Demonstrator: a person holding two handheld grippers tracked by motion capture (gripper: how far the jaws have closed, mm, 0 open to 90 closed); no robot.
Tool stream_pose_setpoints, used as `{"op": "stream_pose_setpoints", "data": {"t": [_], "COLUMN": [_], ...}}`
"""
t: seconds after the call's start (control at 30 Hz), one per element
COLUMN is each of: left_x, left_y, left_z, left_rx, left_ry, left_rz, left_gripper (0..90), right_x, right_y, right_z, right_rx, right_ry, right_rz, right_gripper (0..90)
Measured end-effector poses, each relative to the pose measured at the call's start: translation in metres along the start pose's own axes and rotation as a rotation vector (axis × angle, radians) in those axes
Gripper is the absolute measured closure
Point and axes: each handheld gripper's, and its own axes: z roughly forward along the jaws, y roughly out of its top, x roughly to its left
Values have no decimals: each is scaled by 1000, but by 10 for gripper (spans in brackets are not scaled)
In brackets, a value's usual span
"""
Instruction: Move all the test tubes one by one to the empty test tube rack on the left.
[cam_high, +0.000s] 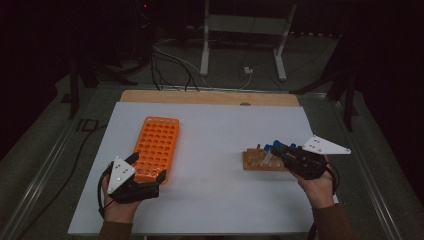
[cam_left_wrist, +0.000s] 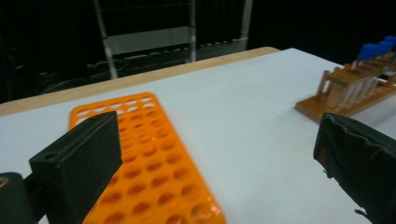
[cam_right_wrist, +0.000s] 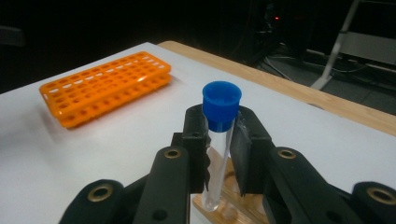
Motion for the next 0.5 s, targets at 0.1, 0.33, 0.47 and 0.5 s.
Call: {"op": "stream_pose_setpoints", "data": {"t": [0.1,0.33,0.47,0.5], "left_x": [-6,-24,-37,-42], "left_y": [13,28,32,33], "left_z": [10,37,50,54], "left_rx": [-1,-12,-12,-8], "left_ry": [-30,-132,-181,-188], "left_rz": [22,9,21,30], "left_gripper": [17,16,17,17], "right_x": [4,16,23,25], "right_y": [2,8,13,14], "right_z": [6,21,29,31], "right_rx": [1,-1,0,0], "right_ry": [18,60,81,87], "right_rz": [-4,-15,-23,-27], "right_gripper": [773,773,772,772]}}
